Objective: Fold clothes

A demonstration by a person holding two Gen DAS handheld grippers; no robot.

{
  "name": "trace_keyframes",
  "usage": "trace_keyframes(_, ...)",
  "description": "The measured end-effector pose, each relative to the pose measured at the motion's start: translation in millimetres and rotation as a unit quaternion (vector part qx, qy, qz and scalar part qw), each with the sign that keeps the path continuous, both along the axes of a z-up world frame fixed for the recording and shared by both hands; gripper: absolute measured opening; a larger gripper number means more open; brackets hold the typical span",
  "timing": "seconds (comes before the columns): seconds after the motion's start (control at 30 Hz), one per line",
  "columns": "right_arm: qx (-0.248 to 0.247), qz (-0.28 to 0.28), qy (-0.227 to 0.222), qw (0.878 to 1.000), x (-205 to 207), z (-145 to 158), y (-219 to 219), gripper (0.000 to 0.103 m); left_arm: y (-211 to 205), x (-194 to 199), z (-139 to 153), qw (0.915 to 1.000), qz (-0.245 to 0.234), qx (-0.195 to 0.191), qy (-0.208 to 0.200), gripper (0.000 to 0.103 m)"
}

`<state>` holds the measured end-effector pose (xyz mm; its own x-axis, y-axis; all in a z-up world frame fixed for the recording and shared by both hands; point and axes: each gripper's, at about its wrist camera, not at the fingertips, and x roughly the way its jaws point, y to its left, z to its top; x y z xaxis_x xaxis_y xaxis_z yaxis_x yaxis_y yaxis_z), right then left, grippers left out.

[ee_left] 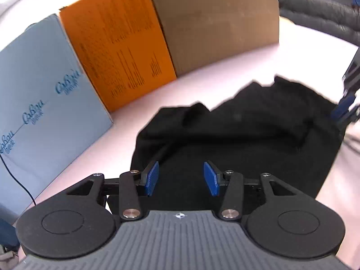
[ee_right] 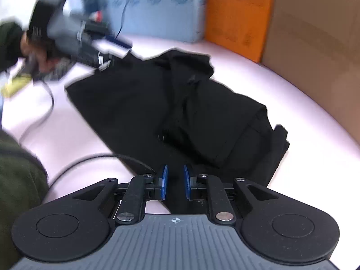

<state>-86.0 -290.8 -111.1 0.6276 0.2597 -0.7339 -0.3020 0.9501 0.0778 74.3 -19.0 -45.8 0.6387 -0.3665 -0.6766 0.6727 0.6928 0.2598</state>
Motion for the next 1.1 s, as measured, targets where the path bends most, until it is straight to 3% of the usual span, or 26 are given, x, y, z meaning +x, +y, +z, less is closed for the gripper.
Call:
trace_keyframes(0.03,0.01,-0.007,-0.015,1.0,4,6,-3,0.021,-4,7,0,0.9999,0.01,-0.008,0.006,0.042)
trace_keyframes(0.1,0.023,-0.023,-0.043,0.999,19,19,-5,0.039,-13,34,2,0.998,0.042,-0.04,0.027,0.045)
trace_keyframes(0.2,0.048,-0.038,-0.058,0.996,43,28,-12,0.04,-44,75,2,0.9953,0.06,-0.062,0.044,0.06)
trace_keyframes(0.27,0.054,-0.043,-0.05,0.996,58,27,-15,0.04,-71,97,-2,0.9972,0.053,-0.036,0.039,0.078)
trace_keyframes(0.43,0.083,-0.061,-0.013,0.995,70,4,-21,0.042,-112,124,-24,0.9967,0.04,0.027,0.065,0.08)
trace_keyframes(0.5,0.099,-0.073,0.002,0.992,63,-8,-24,0.043,-112,130,-30,0.9959,0.035,0.012,0.082,0.034)
trace_keyframes(0.53,0.105,-0.077,0.007,0.991,59,-12,-25,0.043,-110,131,-31,0.9951,0.036,-0.001,0.092,0.003)
trace_keyframes(0.57,0.108,-0.079,0.011,0.991,57,-16,-26,0.044,-107,128,-30,0.9951,0.043,-0.014,0.088,0.002)
trace_keyframes(0.73,0.115,-0.076,0.015,0.99,32,-24,-26,0.045,-76,89,-8,0.9931,0.09,-0.072,0.024,0.002)
trace_keyframes(0.87,0.117,-0.063,0.004,0.991,15,-24,-23,0.048,-37,27,11,0.9861,0.132,-0.095,-0.031,0.003)
trace_keyframes(1.0,0.109,-0.058,0.0,0.992,-6,-21,-22,0.054,10,-40,2,0.9855,0.146,-0.086,-0.006,0.006)
trace_keyframes(1.03,0.108,-0.06,0.0,0.992,-12,-20,-23,0.056,21,-56,-2,0.986,0.149,-0.074,0.005,0.018)
trace_keyframes(1.07,0.108,-0.062,0.0,0.992,-18,-19,-24,0.058,32,-72,-6,0.9858,0.155,-0.064,0.015,0.037)
trace_keyframes(1.1,0.108,-0.065,0.001,0.992,-23,-18,-25,0.058,43,-85,-10,0.9843,0.164,-0.06,0.025,0.046)
